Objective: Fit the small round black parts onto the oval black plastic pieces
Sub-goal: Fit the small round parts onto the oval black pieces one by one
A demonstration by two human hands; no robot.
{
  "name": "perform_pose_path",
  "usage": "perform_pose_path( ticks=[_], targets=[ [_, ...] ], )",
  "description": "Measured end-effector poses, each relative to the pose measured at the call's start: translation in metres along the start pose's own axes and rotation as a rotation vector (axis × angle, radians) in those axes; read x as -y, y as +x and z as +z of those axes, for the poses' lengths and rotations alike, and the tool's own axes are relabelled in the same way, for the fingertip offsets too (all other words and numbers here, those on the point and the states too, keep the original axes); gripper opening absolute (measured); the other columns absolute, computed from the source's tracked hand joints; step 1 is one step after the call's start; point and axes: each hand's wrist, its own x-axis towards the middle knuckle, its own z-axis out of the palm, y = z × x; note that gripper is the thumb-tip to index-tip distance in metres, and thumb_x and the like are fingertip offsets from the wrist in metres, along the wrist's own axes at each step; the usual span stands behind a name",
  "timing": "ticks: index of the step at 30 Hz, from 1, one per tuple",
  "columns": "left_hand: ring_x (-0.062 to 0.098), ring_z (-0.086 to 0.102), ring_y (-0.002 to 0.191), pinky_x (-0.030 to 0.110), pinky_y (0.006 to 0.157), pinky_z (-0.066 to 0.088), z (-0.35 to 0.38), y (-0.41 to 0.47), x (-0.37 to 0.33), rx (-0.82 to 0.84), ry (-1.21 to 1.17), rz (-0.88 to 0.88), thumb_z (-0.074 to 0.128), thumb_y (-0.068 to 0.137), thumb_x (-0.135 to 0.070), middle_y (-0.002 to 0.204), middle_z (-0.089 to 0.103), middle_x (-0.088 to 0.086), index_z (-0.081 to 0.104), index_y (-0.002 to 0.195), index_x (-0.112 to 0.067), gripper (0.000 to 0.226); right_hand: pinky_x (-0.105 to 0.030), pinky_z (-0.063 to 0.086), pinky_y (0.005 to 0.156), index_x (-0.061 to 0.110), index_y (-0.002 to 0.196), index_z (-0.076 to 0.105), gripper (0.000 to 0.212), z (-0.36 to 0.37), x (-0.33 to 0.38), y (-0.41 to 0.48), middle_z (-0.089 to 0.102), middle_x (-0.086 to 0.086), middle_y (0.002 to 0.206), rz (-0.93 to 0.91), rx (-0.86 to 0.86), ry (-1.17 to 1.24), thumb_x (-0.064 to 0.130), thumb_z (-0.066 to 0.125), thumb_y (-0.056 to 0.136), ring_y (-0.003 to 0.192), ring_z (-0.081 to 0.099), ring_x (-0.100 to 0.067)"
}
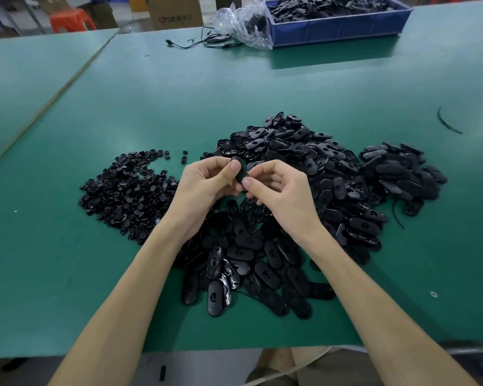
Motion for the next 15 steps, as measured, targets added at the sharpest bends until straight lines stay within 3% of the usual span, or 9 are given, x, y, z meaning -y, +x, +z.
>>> perform_pose_path(
  ticks=[8,15],
  targets=[
    [0.017,0.067,0.072,0.027,0.08,0.059,-0.0041,-0.0001,-0.0047,0.133,-0.152,-0.184,0.062,0.098,-0.024,0.079,0.072,0.008,0.078,0.078,-0.015,0.027,-0.025,0.057,0.066,0.018,0.097,0.073,0.005,-0.0007,0.0003,-0.0002,0.078,-0.003,0.088,0.005,-0.025,0.041,0.016,0.077,0.094,0.08,0.075,-0.019],
    [0.017,0.075,0.079,0.023,0.078,0.061,-0.0053,0.0006,-0.0075,0.121,-0.243,-0.253,0.065,0.096,-0.021,0.088,0.077,0.012,0.082,0.082,-0.011,0.024,-0.027,0.058,0.066,0.018,0.097,0.072,0.005,-0.0021,0.0015,-0.0005,0.078,0.0,0.088,-0.017,-0.047,0.035,0.014,0.074,0.095,0.082,0.075,-0.017]
  ],
)
